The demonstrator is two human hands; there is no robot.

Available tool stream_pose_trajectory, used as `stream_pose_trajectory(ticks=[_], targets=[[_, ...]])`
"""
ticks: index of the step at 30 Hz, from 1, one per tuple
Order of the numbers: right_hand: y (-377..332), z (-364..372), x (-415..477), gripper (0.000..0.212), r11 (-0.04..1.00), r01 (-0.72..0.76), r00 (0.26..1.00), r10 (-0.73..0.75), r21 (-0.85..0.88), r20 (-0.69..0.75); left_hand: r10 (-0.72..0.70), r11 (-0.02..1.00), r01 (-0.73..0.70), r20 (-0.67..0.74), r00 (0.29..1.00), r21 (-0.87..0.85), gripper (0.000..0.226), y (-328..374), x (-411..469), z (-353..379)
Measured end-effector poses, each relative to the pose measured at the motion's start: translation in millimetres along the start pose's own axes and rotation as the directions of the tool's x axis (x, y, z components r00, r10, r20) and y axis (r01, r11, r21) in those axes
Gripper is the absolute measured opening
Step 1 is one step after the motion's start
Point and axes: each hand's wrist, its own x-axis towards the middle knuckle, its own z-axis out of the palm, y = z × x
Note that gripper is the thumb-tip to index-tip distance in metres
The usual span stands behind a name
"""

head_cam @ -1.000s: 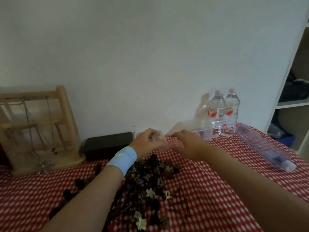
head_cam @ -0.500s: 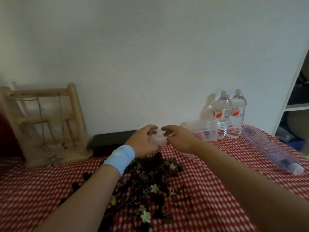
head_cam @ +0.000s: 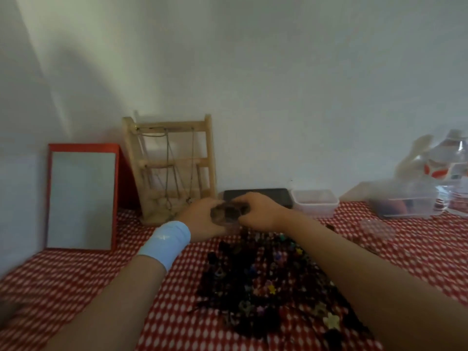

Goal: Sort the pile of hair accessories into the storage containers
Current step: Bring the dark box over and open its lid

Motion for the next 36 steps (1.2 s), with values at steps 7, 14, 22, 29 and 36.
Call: stream_pose_trajectory(ticks=[7,14,22,29,36], targets=[[-23,23,26,0.045,0.996,-0.003,0.995,0.012,-0.086,0.101,-0.086,0.994,0.085,0.006,0.996,0.072,0.051,-43,-17,2],[-7,21,15,0.045,0.987,0.074,0.996,-0.066,-0.143,0.062,-0.109,0.981,0.106,0.007,0.994,0.162,0.035,-37,-21,6],[47,-23,0,0.042,0.959,0.022,0.989,-0.062,-0.282,-0.134,0.026,0.994,0.001,-0.253,0.967,0.107,0.024,16,17,4],[89,-29,-4,0.042,0.897,-0.003,0.979,-0.086,-0.441,-0.182,-0.014,0.967,0.018,-0.018,1.000,0.253,0.041,28,58,27],[88,-39,9,0.032,0.810,0.071,0.985,-0.147,-0.582,-0.086,0.039,0.927,-0.016,-0.053,0.998,0.374,0.042,18,73,31]])
